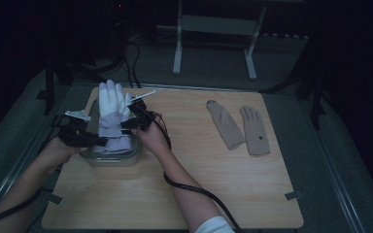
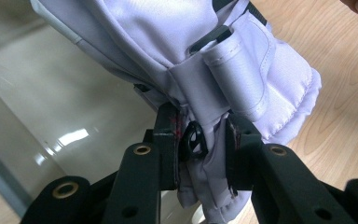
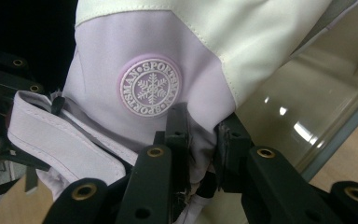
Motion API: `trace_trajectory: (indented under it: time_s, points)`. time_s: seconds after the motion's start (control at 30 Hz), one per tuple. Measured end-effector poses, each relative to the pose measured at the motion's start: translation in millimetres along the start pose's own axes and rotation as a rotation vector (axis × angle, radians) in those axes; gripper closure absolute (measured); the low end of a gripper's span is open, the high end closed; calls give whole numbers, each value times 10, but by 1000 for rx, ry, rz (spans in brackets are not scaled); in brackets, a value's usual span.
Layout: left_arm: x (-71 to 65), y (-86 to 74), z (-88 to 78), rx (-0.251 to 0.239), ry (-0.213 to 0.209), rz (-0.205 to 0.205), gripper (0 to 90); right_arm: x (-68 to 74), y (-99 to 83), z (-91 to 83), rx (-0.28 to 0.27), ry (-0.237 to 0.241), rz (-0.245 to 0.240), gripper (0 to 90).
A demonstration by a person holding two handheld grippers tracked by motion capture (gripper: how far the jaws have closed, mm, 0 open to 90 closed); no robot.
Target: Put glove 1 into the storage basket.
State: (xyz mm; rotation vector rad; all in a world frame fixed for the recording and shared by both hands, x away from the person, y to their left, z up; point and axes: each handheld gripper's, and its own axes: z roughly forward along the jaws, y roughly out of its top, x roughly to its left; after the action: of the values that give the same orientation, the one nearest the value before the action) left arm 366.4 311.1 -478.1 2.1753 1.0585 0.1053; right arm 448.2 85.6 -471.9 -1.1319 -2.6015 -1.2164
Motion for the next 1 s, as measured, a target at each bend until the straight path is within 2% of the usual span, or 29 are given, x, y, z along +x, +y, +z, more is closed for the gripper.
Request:
trace_trajectory:
  time_s: [0.13,0.3,0.37,0.43,0.53,0.67,0.73,0.83,0.9,1.0]
  points:
    - [21,-29,85,40,-7,-16,697,-34,-73,98,31,-8,11,777]
    - [-1,-32,157,65,14,-18,673,-80,-129,164,58,-14,39,778]
    - [-9,-36,178,72,19,-20,627,-91,-135,177,64,-16,42,779]
    - [-4,-45,190,80,31,-35,544,-100,-140,189,68,-17,46,782]
    - [6,-41,148,41,25,-67,458,-112,-164,232,86,-32,38,791]
    - [-3,-37,102,-19,55,-94,405,-96,-172,282,107,-53,31,790]
    - [-14,-43,93,-51,69,-106,403,-79,-159,299,120,-72,17,789]
    - [-46,-52,95,-83,120,-98,402,-55,-129,330,149,-100,-4,778]
    - [-45,-57,89,-106,151,-116,402,-35,-110,348,171,-122,-16,770]
    - [-37,-63,73,-140,154,-138,403,-23,-93,369,190,-135,-32,758]
